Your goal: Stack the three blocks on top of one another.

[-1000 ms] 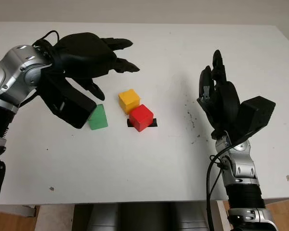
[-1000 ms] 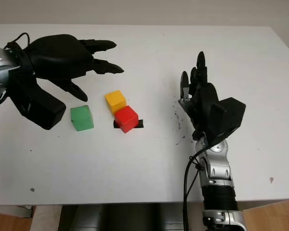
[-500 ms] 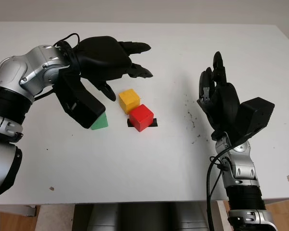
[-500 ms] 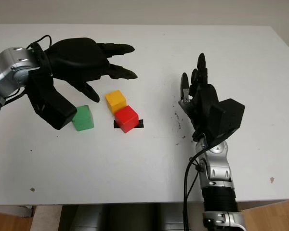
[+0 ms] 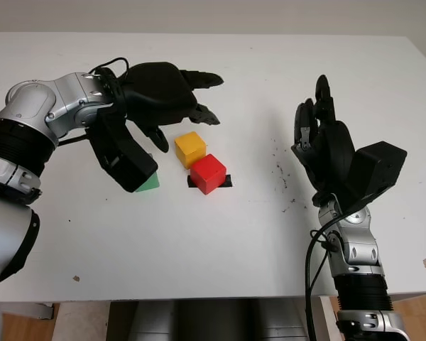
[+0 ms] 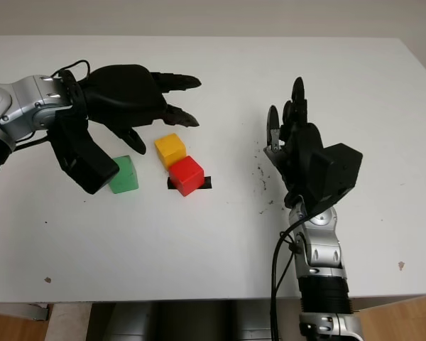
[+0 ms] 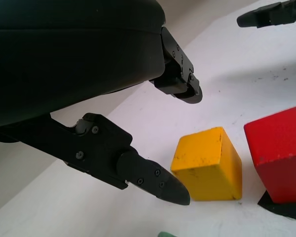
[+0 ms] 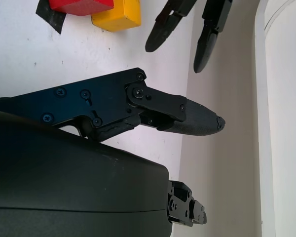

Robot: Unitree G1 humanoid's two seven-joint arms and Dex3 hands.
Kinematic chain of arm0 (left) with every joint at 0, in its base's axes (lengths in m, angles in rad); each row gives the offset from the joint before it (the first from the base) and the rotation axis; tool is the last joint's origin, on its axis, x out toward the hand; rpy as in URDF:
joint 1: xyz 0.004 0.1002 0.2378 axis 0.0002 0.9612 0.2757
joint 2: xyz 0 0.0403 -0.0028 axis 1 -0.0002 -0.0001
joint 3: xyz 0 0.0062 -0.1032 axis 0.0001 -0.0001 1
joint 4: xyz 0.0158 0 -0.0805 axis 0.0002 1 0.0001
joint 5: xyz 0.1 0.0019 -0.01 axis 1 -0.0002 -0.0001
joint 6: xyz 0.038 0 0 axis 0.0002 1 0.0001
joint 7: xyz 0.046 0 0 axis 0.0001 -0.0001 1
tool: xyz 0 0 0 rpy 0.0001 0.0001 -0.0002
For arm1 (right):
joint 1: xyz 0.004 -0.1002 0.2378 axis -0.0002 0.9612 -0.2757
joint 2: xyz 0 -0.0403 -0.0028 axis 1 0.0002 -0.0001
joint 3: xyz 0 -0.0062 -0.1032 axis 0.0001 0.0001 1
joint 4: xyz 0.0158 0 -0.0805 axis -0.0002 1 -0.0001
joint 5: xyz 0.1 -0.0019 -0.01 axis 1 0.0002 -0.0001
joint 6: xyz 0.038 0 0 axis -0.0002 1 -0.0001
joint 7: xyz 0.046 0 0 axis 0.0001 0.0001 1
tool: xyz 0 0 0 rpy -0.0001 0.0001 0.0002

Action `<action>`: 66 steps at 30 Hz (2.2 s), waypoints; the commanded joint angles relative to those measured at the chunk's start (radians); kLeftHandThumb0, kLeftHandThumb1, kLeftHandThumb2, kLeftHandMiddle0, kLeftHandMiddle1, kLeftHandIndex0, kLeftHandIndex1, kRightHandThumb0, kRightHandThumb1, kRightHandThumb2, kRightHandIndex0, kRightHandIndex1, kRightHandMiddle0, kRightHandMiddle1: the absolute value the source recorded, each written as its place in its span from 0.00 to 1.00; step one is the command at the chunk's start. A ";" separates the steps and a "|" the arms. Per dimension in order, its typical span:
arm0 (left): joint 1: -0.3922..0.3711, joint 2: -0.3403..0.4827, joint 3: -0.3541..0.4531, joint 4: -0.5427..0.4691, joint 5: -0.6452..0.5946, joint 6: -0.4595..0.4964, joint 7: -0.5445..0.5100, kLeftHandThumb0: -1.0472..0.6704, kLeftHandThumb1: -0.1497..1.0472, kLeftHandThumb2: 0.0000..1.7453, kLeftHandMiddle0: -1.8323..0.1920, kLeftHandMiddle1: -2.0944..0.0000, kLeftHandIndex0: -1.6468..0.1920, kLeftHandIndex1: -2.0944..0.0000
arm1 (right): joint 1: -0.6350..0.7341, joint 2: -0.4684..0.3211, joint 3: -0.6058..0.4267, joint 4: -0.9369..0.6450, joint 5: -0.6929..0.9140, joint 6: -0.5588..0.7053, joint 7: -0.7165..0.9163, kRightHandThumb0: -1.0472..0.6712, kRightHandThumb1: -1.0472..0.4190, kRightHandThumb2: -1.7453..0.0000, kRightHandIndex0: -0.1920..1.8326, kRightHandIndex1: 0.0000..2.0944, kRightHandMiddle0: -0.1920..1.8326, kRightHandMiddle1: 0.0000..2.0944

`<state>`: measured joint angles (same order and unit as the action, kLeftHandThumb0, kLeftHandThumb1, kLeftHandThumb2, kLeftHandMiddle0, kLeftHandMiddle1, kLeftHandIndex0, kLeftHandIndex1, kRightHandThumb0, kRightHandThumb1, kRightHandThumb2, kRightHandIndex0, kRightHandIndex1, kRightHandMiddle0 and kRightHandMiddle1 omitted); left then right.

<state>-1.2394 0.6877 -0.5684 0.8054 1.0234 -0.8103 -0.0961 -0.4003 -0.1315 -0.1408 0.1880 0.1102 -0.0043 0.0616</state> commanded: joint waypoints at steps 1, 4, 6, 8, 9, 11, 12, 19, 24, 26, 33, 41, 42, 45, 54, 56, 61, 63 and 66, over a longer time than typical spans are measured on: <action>-0.026 -0.009 -0.019 0.036 0.013 -0.005 0.037 0.30 0.79 0.03 0.88 0.97 0.65 0.95 | 0.006 -0.006 -0.004 -0.024 -0.002 0.001 -0.002 0.25 0.00 0.63 0.02 0.03 0.02 0.03; -0.028 -0.023 -0.034 0.063 0.017 -0.001 0.049 0.30 0.80 0.03 0.89 0.97 0.65 0.96 | 0.008 -0.006 -0.005 -0.030 0.003 0.005 0.001 0.24 0.00 0.64 0.02 0.03 0.01 0.03; -0.024 -0.034 -0.039 0.068 0.018 0.009 0.063 0.30 0.80 0.03 0.88 0.97 0.65 0.95 | 0.011 -0.004 -0.009 -0.032 0.011 0.004 0.004 0.24 0.00 0.63 0.02 0.03 0.01 0.03; -0.020 -0.042 -0.042 0.076 0.013 0.019 0.068 0.29 0.80 0.03 0.88 0.97 0.64 0.95 | 0.014 -0.003 -0.012 -0.034 0.015 0.004 0.006 0.25 0.00 0.64 0.01 0.02 0.01 0.03; -0.019 -0.045 -0.044 0.080 0.011 0.023 0.070 0.29 0.80 0.03 0.88 0.97 0.64 0.95 | 0.015 -0.004 -0.011 -0.036 0.014 0.005 0.004 0.25 0.00 0.64 0.01 0.03 0.01 0.03; -0.017 -0.049 -0.049 0.088 0.014 0.034 0.071 0.30 0.80 0.03 0.88 0.97 0.63 0.95 | 0.020 -0.008 -0.010 -0.041 0.007 0.006 -0.001 0.25 0.00 0.64 0.02 0.03 0.02 0.03; -0.017 -0.051 -0.052 0.090 0.016 0.040 0.071 0.30 0.80 0.03 0.88 0.97 0.63 0.95 | 0.022 -0.011 -0.009 -0.043 0.004 0.006 0.000 0.24 0.00 0.64 0.02 0.03 0.02 0.03; -0.014 -0.072 -0.079 0.125 0.025 0.070 0.108 0.31 0.82 0.03 0.88 0.98 0.62 0.96 | 0.030 -0.019 -0.011 -0.055 0.003 0.019 0.011 0.24 0.00 0.64 0.02 0.03 0.02 0.03; -0.025 -0.093 -0.115 0.152 0.058 0.086 0.148 0.31 0.84 0.04 0.89 0.98 0.62 0.96 | 0.035 -0.020 -0.012 -0.063 0.002 0.026 0.012 0.25 0.00 0.63 0.02 0.03 0.02 0.03; -0.027 -0.098 -0.122 0.160 0.061 0.088 0.166 0.32 0.83 0.03 0.88 0.97 0.60 0.95 | 0.037 -0.020 -0.013 -0.063 0.004 0.024 0.013 0.24 0.00 0.63 0.02 0.03 0.02 0.03; -0.039 -0.110 -0.148 0.198 0.077 0.090 0.225 0.31 0.85 0.03 0.87 0.97 0.59 0.75 | 0.037 -0.023 -0.014 -0.060 0.004 0.025 0.017 0.24 0.00 0.63 0.02 0.03 0.02 0.03; -0.038 -0.109 -0.151 0.204 0.062 0.088 0.219 0.34 0.90 0.03 0.82 0.96 0.62 0.41 | 0.033 -0.012 -0.014 -0.059 0.008 0.028 0.005 0.26 0.00 0.63 0.02 0.03 0.03 0.03; -0.038 -0.108 -0.149 0.200 0.059 0.089 0.211 0.35 0.90 0.03 0.82 0.96 0.62 0.40 | 0.033 -0.014 -0.012 -0.059 0.006 0.029 0.005 0.26 0.00 0.63 0.02 0.03 0.03 0.03; -0.035 -0.101 -0.143 0.189 0.052 0.095 0.202 0.37 0.90 0.03 0.81 0.96 0.62 0.40 | 0.036 -0.015 -0.009 -0.060 0.000 0.028 0.001 0.26 0.00 0.63 0.03 0.03 0.03 0.03; -0.032 -0.094 -0.041 0.185 -0.131 0.111 0.010 0.42 0.91 0.03 0.76 0.97 0.68 0.32 | 0.033 -0.007 -0.007 -0.052 0.008 0.024 0.001 0.27 0.00 0.63 0.02 0.03 0.02 0.02; -0.034 -0.093 -0.014 0.182 -0.174 0.126 -0.042 0.42 0.92 0.03 0.77 0.97 0.71 0.30 | 0.032 -0.006 -0.004 -0.050 0.003 0.020 -0.001 0.28 0.00 0.63 0.02 0.02 0.01 0.02; -0.037 -0.083 0.020 0.152 -0.219 0.163 -0.115 0.40 0.92 0.03 0.78 0.97 0.72 0.30 | 0.029 -0.003 -0.005 -0.040 0.004 0.013 -0.002 0.27 0.00 0.63 0.02 0.02 0.01 0.02; -0.035 -0.078 0.035 0.140 -0.238 0.168 -0.130 0.40 0.92 0.03 0.77 0.97 0.71 0.29 | 0.030 -0.004 -0.005 -0.041 0.003 0.014 -0.002 0.28 0.00 0.62 0.02 0.03 0.01 0.02; -0.033 -0.069 0.073 0.103 -0.283 0.193 -0.174 0.41 0.91 0.03 0.77 0.97 0.71 0.28 | 0.034 -0.004 -0.006 -0.041 0.004 0.008 0.000 0.29 0.00 0.62 0.02 0.03 0.02 0.03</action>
<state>-1.2466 0.6049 -0.5256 0.9454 0.7636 -0.6239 -0.2590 -0.3689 -0.1374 -0.1455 0.1518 0.1139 0.0187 0.0629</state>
